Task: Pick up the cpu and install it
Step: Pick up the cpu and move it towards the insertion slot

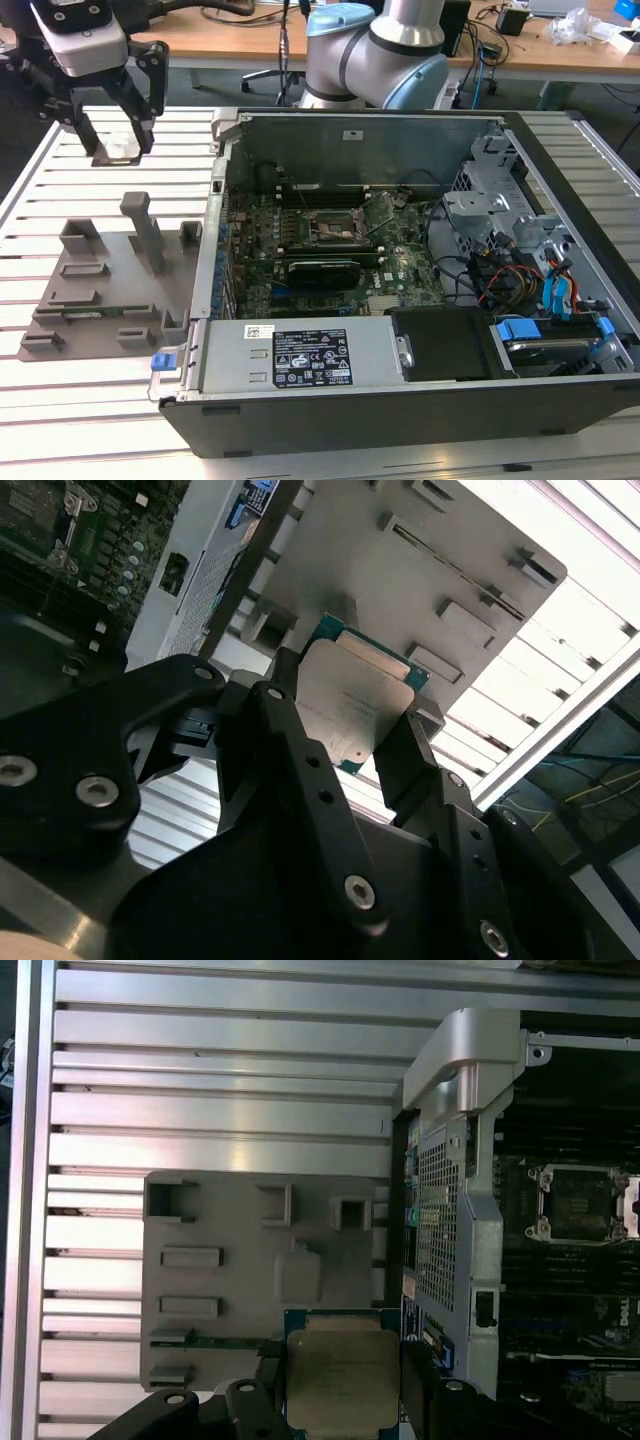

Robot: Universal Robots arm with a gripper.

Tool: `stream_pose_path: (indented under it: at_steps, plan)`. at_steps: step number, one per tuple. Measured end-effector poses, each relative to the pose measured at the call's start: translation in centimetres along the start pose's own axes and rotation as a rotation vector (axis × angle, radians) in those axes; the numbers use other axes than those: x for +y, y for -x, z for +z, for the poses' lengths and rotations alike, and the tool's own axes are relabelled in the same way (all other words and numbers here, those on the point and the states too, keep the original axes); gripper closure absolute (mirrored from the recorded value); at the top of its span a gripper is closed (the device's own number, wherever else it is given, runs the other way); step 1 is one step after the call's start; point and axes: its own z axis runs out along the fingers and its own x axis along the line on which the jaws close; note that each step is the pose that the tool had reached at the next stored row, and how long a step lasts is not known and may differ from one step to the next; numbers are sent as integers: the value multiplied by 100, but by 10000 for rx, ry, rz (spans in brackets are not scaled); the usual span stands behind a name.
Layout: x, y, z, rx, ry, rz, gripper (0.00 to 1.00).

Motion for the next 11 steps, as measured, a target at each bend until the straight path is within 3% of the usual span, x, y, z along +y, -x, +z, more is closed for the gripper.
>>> stream_pose_path:
  at_steps: [2, 3, 11]
  plan:
    - [-4, 320, 12, 0, 0, -1, 45]
    - [-5, 395, 14, 0, 0, -1, 45]
    - [-8, 595, 22, 0, 0, -1, 45]
